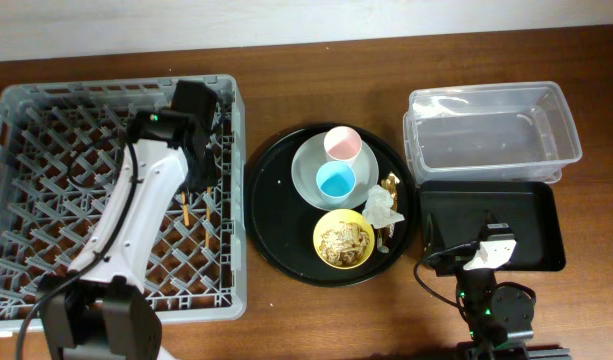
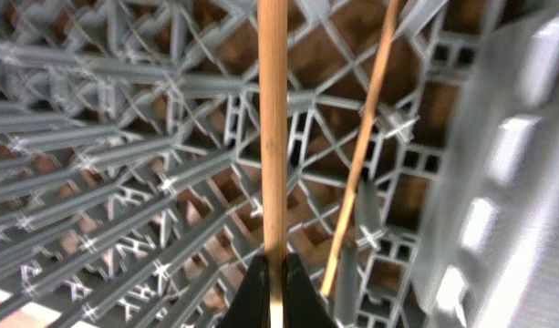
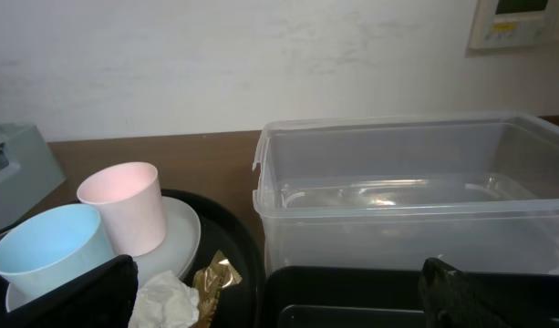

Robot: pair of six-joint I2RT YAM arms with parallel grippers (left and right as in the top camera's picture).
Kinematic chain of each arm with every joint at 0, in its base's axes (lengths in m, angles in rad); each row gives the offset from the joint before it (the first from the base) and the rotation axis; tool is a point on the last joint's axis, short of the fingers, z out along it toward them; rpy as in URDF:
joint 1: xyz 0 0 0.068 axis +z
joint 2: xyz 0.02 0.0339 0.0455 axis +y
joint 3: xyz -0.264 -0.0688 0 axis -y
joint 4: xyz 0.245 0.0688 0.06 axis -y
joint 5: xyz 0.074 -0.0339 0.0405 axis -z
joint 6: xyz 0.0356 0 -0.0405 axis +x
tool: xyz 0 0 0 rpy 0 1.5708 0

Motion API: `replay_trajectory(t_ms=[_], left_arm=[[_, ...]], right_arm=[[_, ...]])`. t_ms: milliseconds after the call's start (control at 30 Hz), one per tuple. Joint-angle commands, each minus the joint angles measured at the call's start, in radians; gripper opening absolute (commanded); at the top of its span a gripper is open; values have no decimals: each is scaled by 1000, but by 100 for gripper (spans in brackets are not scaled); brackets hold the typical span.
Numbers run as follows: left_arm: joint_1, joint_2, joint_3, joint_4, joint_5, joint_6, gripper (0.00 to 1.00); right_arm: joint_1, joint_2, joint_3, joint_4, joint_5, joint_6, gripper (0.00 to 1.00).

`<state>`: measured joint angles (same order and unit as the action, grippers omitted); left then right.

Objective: Sort waste into correct bins and load items into the dishwasher rack
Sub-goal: 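Place the second chopstick into the dish rack with the left gripper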

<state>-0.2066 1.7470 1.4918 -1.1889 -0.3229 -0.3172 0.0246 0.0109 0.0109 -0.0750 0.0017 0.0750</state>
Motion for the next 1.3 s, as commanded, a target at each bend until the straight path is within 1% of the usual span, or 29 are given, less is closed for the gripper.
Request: replay_trajectory(t_ms=[0, 67, 100, 133, 167, 333, 467, 567, 600, 667, 700, 767, 833, 867, 1000, 1033, 1067, 1267], left_arm=[[5, 6, -97, 55, -11, 55, 0], [7, 6, -98, 60, -11, 58, 2], [7, 4, -98, 64, -12, 58, 13], [7, 4, -97, 69, -14, 58, 27], [7, 4, -97, 71, -15, 58, 43], [7, 2, -89, 73, -15, 58, 43], [7, -21, -33, 39, -14, 57, 42], [7, -80, 58, -2, -12, 7, 43], [7, -95, 72, -2, -9, -1, 44], [7, -140, 94, 10, -6, -50, 49], [7, -161, 94, 28, -7, -57, 49], [7, -174, 94, 62, -6, -61, 35], [7, -158, 92, 79, -7, -107, 11], [7, -141, 91, 84, -7, -138, 6], [7, -58, 81, 115, -7, -158, 7], [7, -39, 81, 118, -7, -158, 21], [7, -18, 81, 122, -8, -158, 25], [7, 76, 81, 139, -37, -158, 27]], right_arm=[[-7, -8, -5, -6, 9, 0, 98], [-7, -7, -5, -6, 9, 0, 99], [-7, -8, -5, -6, 9, 0, 99], [-7, -8, -5, -6, 9, 0, 99], [-7, -8, -5, -6, 9, 0, 99], [-7, -8, -5, -6, 9, 0, 99], [-7, -8, -5, -6, 9, 0, 99], [-7, -8, -5, -6, 9, 0, 99], [-7, -8, -5, -6, 9, 0, 99], [-7, -8, -5, -6, 9, 0, 99], [-7, -8, -5, -6, 9, 0, 99], [-7, -8, -5, -6, 9, 0, 99], [-7, -8, -5, -6, 9, 0, 99], [-7, -7, -5, -6, 9, 0, 99], [-7, -8, -5, -6, 9, 0, 99], [-7, -7, -5, -6, 9, 0, 99], [-7, -7, -5, -6, 9, 0, 99], [-7, -7, -5, -6, 9, 0, 99]])
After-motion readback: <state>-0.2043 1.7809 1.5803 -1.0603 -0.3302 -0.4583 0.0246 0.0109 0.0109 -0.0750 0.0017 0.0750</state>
